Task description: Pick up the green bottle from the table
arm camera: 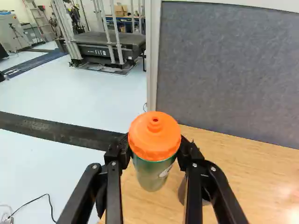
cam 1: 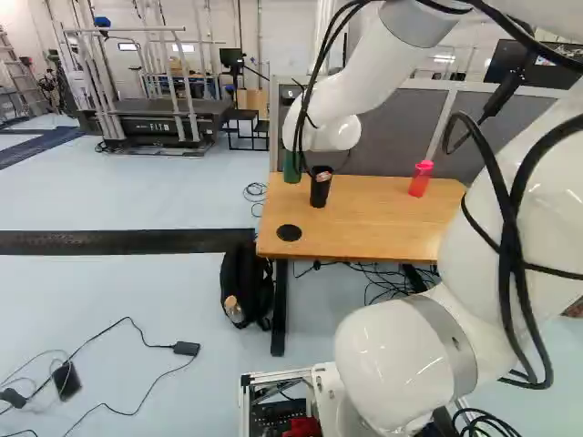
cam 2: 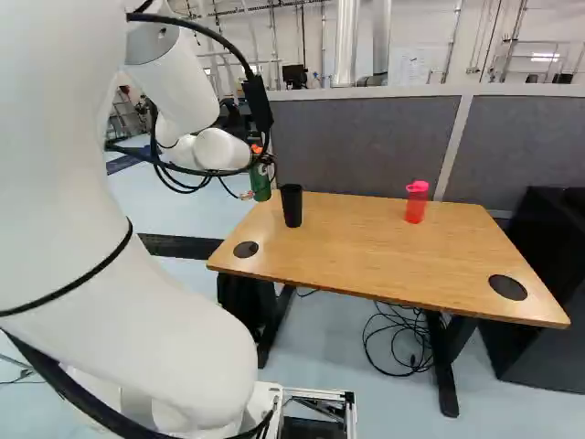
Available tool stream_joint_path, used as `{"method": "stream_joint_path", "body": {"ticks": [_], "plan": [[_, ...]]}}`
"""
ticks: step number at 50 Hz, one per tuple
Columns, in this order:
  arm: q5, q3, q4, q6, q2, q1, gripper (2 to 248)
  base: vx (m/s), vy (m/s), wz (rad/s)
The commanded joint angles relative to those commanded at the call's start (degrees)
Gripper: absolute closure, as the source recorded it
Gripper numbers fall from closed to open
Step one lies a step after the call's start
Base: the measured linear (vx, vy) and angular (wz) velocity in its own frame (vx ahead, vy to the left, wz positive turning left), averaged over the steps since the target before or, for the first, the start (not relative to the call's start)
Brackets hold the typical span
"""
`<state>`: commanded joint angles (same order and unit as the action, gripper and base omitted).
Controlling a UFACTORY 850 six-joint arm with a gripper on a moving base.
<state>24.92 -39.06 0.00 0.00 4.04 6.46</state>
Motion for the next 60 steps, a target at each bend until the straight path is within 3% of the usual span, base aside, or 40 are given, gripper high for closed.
{"method": "stream_joint_path", "body": {"ticks": [60], "plan": [[0.00,0.00,0.00,0.00,0.00,0.00,129,-0.044,-0.001,0.005]]}}
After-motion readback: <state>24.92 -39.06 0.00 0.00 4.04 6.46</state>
